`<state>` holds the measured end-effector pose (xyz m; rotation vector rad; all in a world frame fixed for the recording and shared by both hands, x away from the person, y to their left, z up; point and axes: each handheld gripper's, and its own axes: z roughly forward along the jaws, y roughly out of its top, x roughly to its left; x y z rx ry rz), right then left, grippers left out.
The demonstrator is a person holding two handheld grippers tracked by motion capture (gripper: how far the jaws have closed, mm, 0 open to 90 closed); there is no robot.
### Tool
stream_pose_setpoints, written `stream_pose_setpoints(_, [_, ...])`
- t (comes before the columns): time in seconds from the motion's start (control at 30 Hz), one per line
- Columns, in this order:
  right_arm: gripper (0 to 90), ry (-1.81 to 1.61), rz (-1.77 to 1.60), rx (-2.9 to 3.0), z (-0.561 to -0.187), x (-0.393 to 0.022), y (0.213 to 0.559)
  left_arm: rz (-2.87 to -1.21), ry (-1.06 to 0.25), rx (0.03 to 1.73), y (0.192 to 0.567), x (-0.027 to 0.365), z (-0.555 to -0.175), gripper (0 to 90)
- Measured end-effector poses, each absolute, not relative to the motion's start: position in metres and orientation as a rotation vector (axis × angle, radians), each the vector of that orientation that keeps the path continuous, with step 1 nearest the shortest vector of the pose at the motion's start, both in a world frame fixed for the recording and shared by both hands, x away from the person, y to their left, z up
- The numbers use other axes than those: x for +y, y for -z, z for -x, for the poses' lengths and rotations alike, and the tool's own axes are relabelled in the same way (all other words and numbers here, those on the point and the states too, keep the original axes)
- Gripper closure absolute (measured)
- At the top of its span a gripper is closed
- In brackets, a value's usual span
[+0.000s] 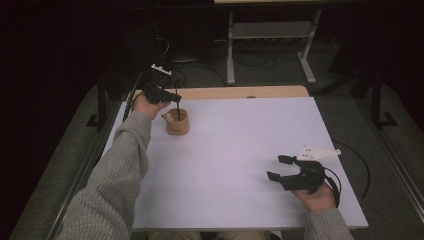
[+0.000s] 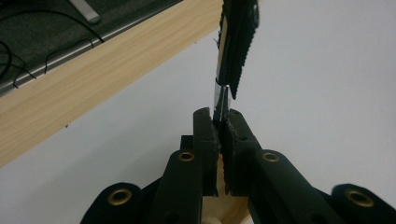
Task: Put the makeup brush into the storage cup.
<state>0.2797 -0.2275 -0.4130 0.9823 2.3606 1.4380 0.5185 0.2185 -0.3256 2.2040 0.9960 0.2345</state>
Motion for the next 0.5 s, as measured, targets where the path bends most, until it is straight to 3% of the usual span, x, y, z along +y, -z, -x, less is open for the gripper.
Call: stream_pose_setpoints(0.5, [23.3, -1.443, -0.997, 2.368, -0.28, -0.228, 0.414, -2.256, -0.217, 1.014, 0.337, 0.218, -0.525, 84.4])
